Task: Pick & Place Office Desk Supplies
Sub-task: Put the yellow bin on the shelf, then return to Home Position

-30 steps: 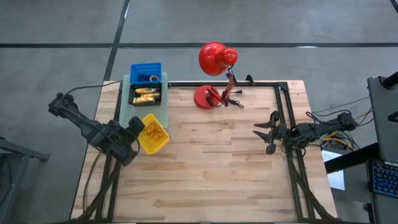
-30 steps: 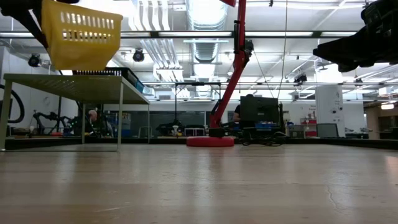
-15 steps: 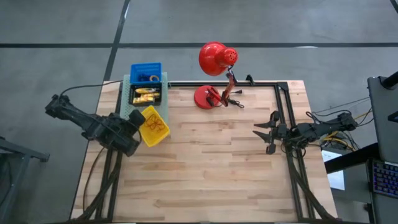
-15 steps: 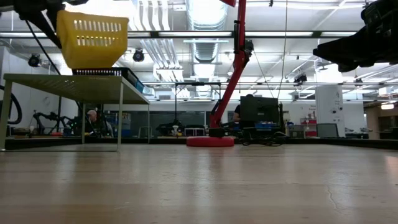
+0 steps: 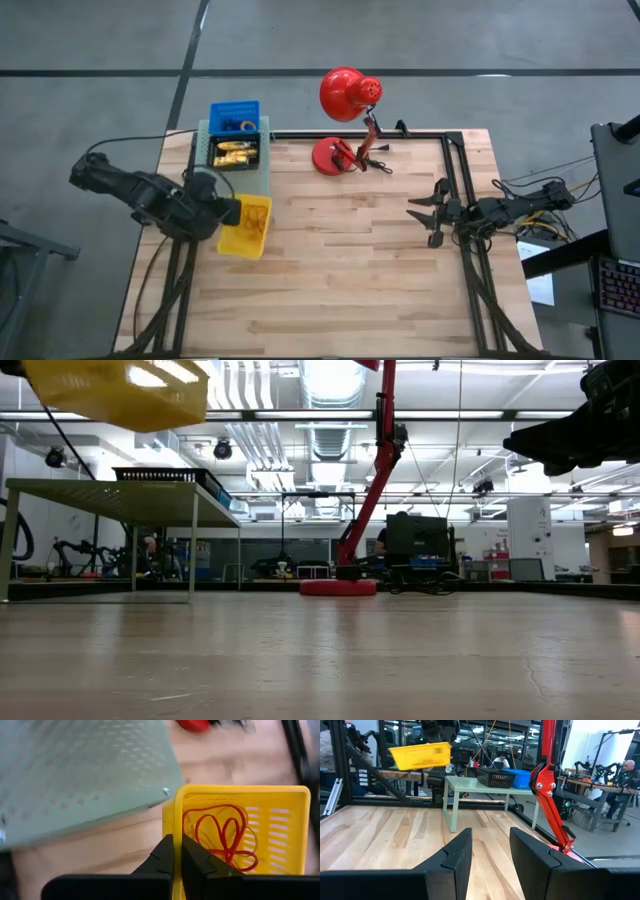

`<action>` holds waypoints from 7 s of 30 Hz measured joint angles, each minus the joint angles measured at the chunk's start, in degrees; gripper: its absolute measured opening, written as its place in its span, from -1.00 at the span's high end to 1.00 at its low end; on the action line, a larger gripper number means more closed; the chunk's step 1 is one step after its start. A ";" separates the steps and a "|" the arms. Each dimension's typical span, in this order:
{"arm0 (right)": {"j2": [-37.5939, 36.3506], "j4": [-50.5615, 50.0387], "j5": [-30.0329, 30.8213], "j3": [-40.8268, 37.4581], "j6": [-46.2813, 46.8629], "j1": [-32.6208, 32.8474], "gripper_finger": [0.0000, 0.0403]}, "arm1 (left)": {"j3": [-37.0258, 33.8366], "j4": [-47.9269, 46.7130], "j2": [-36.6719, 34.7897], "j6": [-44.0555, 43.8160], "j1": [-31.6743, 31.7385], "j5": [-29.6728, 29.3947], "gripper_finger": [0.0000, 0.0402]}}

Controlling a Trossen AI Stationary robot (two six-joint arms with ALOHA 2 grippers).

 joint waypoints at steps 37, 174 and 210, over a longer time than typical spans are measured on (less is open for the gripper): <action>0.00 -0.02 -0.01 0.00 -0.01 0.00 0.37 | 0.68 3.69 4.98 103.99 51.92 43.46 0.96; 0.00 -0.01 -0.01 0.01 0.00 0.00 0.37 | -43.04 76.93 -45.56 117.28 -13.48 3.30 0.34; 0.00 -0.11 -0.59 0.01 0.00 -0.01 0.37 | -70.33 86.05 -60.83 114.56 -12.94 28.84 0.33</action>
